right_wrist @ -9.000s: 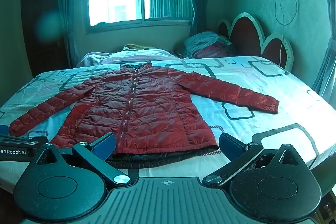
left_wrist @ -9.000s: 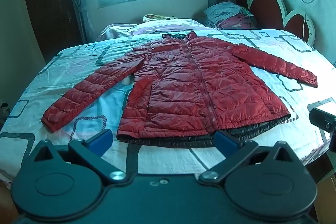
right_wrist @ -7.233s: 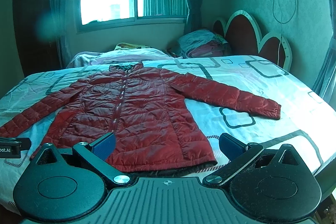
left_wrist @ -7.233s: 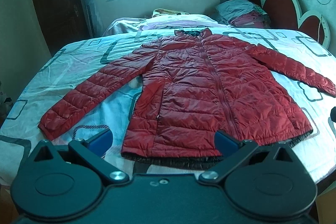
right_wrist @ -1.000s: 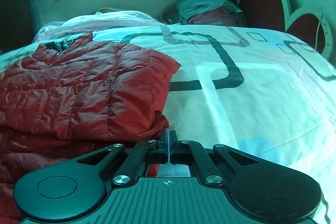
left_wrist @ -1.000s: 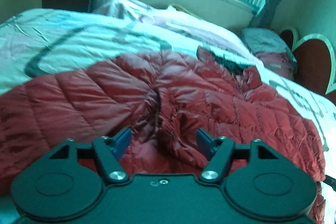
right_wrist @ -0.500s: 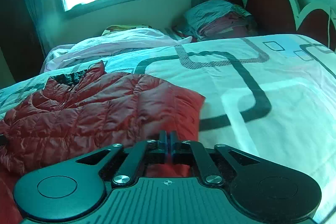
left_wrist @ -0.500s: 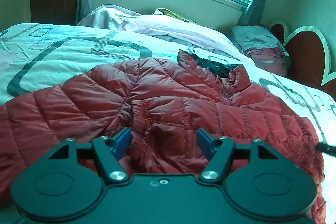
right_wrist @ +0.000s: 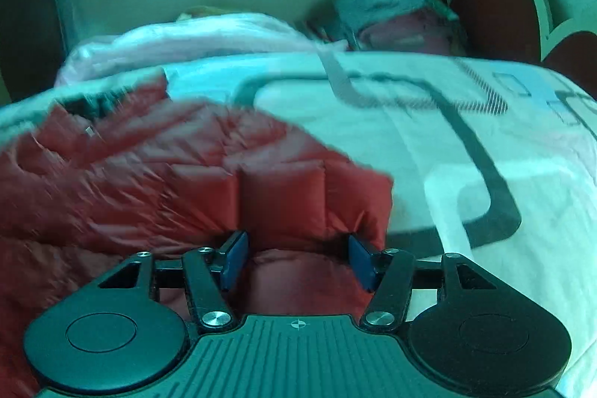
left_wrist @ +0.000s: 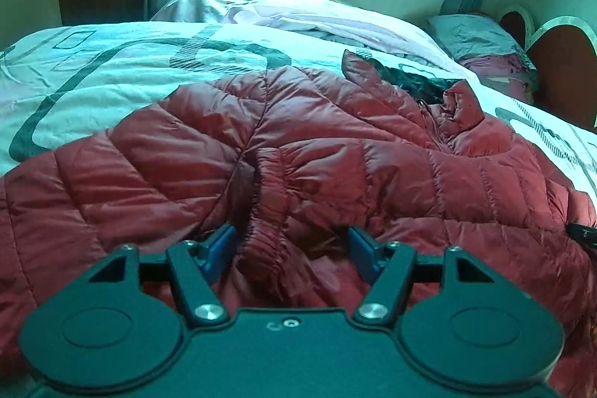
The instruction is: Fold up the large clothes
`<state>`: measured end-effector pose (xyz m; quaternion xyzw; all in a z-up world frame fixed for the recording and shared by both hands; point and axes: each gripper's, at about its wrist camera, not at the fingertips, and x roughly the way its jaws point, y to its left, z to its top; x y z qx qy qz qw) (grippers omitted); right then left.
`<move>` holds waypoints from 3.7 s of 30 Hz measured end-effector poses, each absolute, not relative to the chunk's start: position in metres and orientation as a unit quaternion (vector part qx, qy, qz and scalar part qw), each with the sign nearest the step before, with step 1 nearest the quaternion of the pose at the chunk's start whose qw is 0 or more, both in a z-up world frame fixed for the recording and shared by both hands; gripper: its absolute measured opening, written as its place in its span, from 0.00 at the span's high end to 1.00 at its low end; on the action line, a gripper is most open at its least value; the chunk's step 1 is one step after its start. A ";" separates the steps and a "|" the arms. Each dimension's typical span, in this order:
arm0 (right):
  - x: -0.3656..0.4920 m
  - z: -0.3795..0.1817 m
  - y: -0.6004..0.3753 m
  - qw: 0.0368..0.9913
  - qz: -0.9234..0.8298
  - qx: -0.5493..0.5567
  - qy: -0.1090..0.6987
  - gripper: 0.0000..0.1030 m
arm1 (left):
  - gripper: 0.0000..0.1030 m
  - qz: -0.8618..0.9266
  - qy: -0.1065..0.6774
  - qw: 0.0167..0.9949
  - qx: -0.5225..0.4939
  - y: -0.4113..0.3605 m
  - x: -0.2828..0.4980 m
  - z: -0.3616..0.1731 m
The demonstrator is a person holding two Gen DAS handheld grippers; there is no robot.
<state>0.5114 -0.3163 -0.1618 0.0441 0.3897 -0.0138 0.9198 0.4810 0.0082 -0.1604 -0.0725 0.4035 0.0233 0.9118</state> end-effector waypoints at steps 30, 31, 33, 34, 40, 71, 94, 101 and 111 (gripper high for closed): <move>0.469 -0.155 -0.192 0.914 0.092 -0.020 0.396 0.43 | 0.29 0.081 0.401 0.908 -0.090 0.068 0.405 -0.112; 0.469 -0.154 -0.191 0.913 0.091 -0.019 0.397 0.43 | 0.29 0.086 0.403 0.906 -0.094 0.074 0.401 -0.111; 0.469 -0.147 -0.190 0.916 0.097 -0.003 0.389 0.43 | 0.28 0.094 0.404 0.904 -0.102 0.085 0.393 -0.111; 0.467 -0.143 -0.188 0.919 0.100 0.001 0.381 0.43 | 0.28 0.101 0.404 0.903 -0.106 0.091 0.389 -0.111; 0.460 -0.131 -0.153 0.922 0.138 -0.001 0.362 0.43 | 0.27 0.134 0.408 0.894 -0.126 0.125 0.365 -0.112; 0.472 -0.166 -0.099 0.912 0.132 -0.074 0.383 0.43 | 0.22 0.353 0.384 0.783 -0.340 0.269 0.185 -0.134; 0.455 -0.132 -0.136 0.924 0.070 -0.027 0.375 0.43 | 0.89 0.072 0.232 0.936 -0.255 0.215 0.322 -0.064; 0.438 -0.114 -0.175 0.928 0.052 0.015 0.368 0.43 | 0.89 -0.101 0.260 0.943 -0.183 0.085 0.412 -0.057; 0.437 -0.115 -0.247 0.926 0.059 0.067 0.368 0.43 | 0.65 -0.177 0.376 0.907 -0.061 -0.070 0.463 -0.133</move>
